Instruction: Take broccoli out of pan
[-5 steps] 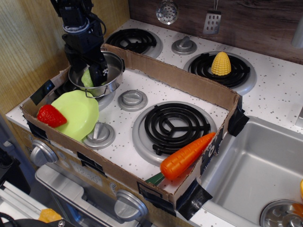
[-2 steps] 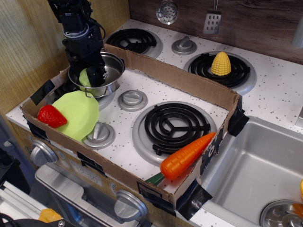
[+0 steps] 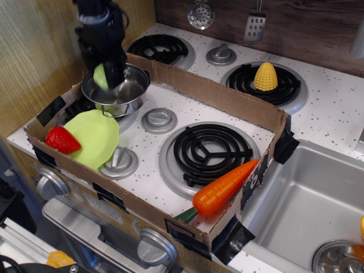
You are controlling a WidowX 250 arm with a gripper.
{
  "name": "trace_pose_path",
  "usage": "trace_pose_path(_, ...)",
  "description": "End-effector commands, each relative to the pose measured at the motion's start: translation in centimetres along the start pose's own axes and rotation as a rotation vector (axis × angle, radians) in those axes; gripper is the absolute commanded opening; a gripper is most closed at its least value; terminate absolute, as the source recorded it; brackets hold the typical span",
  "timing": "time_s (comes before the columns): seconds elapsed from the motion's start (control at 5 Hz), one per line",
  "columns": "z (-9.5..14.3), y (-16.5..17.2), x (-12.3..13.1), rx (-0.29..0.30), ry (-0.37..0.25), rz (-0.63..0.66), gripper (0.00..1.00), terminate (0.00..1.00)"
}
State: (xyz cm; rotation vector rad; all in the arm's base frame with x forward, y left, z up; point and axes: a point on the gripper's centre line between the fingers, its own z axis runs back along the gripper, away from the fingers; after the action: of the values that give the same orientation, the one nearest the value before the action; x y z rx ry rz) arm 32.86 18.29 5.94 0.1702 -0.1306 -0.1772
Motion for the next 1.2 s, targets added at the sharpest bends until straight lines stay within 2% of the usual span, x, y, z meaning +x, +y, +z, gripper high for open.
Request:
trace_pose_path(0.0, 7.1, -1.6, 3.9, 0.119, -0.076, 0.011, 0.00, 0.00)
trace_pose_path(0.2, 7.1, -5.2, 3.5, 0.037, -0.083, 0.112, 0.00, 0.00)
trace_pose_path(0.4, 7.6, -7.9, 3.9, -0.028, -0.062, 0.174, 0.00, 0.00)
trace_pose_path(0.6, 7.8, -9.9, 3.7, -0.051, -0.044, 0.233, 0.00, 0.00)
trace_pose_path(1.0, 6.4, -13.4, 2.5, -0.115, -0.047, 0.323, 0.00, 0.00)
